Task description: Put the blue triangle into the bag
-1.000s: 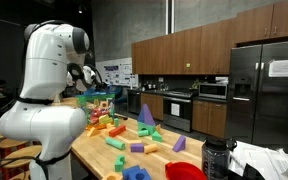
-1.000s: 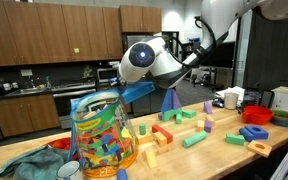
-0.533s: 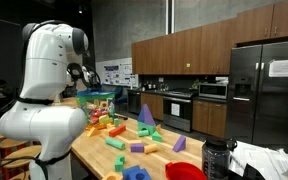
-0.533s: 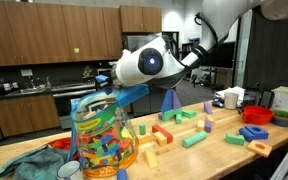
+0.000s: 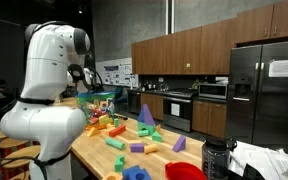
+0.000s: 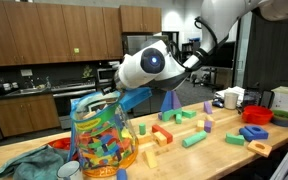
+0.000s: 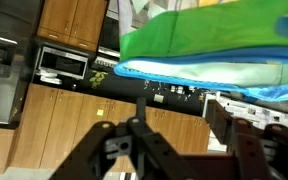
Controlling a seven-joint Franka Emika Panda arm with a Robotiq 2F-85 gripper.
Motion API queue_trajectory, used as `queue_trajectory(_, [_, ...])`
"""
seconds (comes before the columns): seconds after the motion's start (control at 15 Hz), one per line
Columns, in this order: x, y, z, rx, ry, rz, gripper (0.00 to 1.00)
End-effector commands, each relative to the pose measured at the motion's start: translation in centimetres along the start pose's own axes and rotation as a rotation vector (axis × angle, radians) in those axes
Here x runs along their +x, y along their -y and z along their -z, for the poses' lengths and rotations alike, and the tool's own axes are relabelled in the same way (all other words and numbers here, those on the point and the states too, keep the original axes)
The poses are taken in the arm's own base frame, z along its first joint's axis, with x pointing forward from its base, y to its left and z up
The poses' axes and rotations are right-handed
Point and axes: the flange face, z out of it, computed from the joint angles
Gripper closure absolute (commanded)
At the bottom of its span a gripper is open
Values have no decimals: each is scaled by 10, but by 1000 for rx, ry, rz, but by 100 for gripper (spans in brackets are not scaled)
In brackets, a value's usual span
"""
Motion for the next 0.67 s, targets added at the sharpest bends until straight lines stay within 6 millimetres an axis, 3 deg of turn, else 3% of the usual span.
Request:
queue_trajectory(0.0, [0,-13,-3,-5,31,5,6])
queue_trajectory(0.13, [3,-16,-5,-13,20,-7,0])
queue_trajectory(0.6, [8,-29,-15,-89,-53,-103,0])
